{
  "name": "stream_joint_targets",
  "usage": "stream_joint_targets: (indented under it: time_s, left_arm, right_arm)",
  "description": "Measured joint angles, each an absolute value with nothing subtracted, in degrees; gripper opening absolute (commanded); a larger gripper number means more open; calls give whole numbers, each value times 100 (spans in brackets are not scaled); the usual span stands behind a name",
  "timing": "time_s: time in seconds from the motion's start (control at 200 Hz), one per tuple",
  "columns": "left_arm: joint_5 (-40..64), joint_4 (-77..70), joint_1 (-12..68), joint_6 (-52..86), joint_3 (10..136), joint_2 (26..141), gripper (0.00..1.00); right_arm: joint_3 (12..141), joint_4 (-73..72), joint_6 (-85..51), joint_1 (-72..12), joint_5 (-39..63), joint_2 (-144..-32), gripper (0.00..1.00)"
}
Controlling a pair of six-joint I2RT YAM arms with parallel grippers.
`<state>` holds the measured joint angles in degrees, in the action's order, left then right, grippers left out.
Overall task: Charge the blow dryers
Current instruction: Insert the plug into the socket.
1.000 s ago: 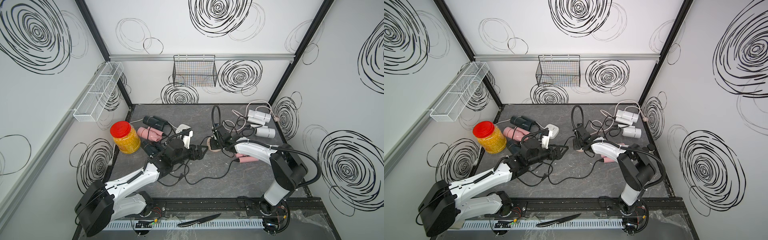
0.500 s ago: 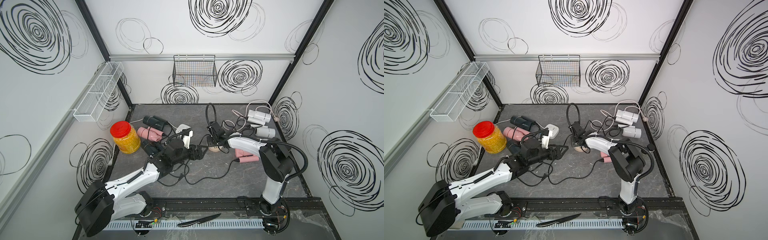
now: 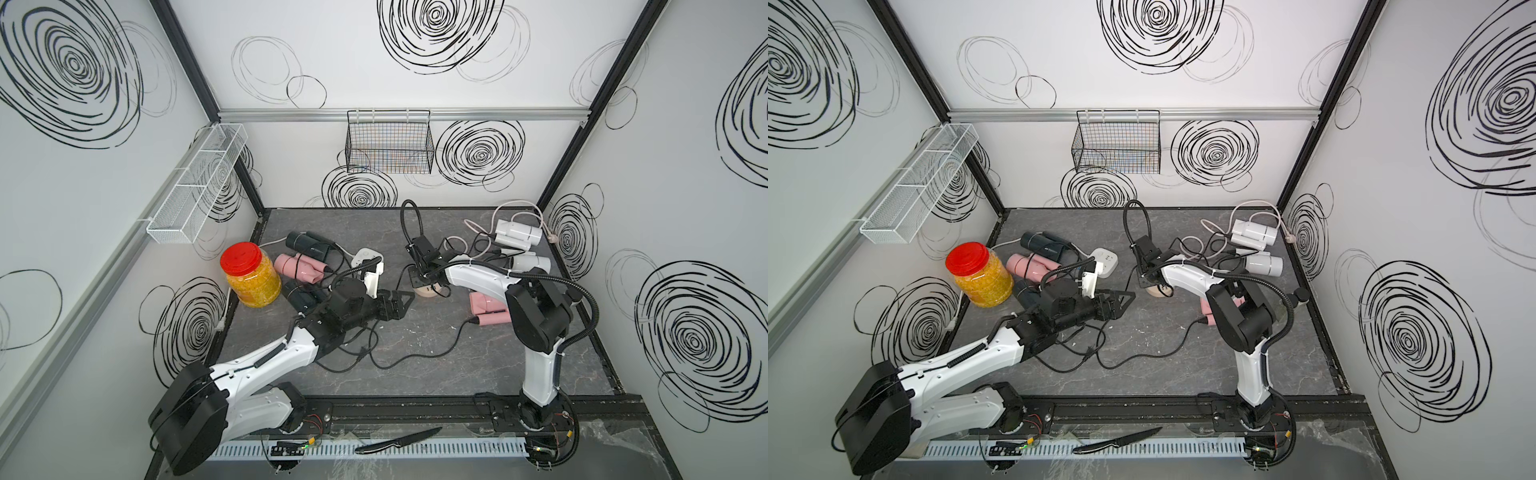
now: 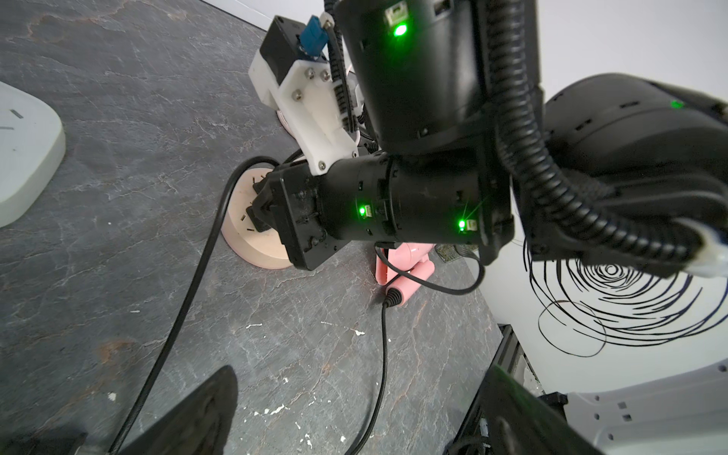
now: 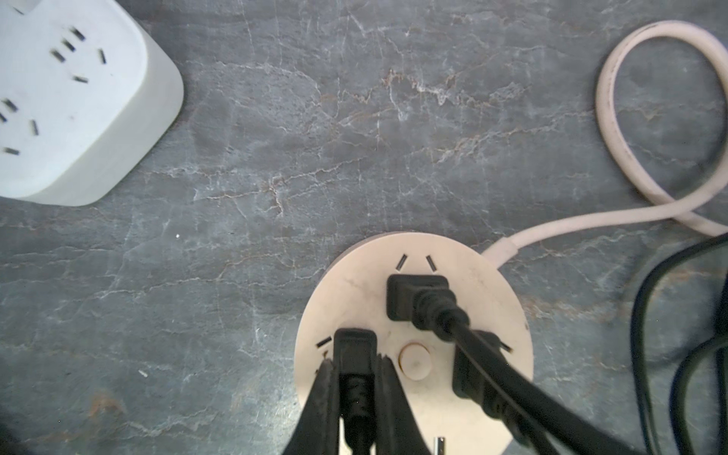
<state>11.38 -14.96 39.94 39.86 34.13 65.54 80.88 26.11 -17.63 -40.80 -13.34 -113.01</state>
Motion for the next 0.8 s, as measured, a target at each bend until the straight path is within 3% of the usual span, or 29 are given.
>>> stream_joint_targets:
  time_s: [0.23, 0.49, 0.801]
  left_arm:
    - [1151, -1505, 3955, 3986, 3402, 6532, 99]
    - [1149, -1505, 3922, 3986, 3382, 6449, 99]
    - [1149, -1507, 3920, 3988, 3352, 6436, 99]
  right_arm:
    - [8219, 2681, -1754, -4014, -1216, -11384, 3]
    - [8156, 2646, -1837, -3634, -244, -11306, 3]
    - [8770, 3227, -1785, -4001, -1140, -11705, 3]
